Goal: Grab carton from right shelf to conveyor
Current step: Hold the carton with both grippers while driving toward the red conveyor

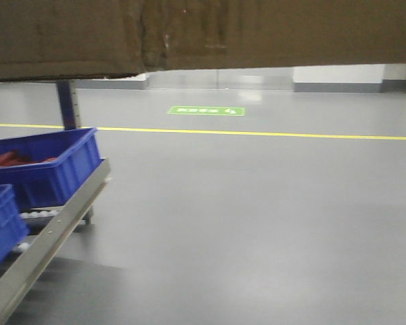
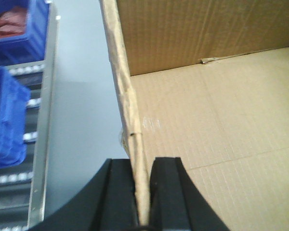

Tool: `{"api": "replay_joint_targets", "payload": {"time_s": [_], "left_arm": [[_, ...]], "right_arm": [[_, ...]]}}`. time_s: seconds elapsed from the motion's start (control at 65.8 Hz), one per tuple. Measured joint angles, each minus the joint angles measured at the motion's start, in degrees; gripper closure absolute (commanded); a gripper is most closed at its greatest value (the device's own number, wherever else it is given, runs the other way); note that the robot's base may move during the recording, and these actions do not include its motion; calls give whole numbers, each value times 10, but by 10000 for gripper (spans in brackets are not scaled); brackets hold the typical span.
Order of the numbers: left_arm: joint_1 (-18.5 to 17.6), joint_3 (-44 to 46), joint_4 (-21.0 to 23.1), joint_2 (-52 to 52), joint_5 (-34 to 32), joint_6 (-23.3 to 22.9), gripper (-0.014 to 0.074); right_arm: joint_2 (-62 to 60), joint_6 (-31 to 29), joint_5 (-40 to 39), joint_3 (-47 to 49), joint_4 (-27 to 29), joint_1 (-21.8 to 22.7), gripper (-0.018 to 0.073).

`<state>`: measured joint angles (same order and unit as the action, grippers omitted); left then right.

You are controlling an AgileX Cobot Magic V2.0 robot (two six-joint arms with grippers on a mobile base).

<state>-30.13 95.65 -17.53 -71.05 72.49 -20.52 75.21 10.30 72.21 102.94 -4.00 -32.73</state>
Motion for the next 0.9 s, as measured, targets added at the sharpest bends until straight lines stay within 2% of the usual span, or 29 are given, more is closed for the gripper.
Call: {"api": "replay_joint_targets", "payload": {"time_s": [0.897], "left_arm": [[0, 0, 0, 0, 0, 0, 610]], "right_arm": [[0, 0, 0, 0, 0, 0, 631]]}}
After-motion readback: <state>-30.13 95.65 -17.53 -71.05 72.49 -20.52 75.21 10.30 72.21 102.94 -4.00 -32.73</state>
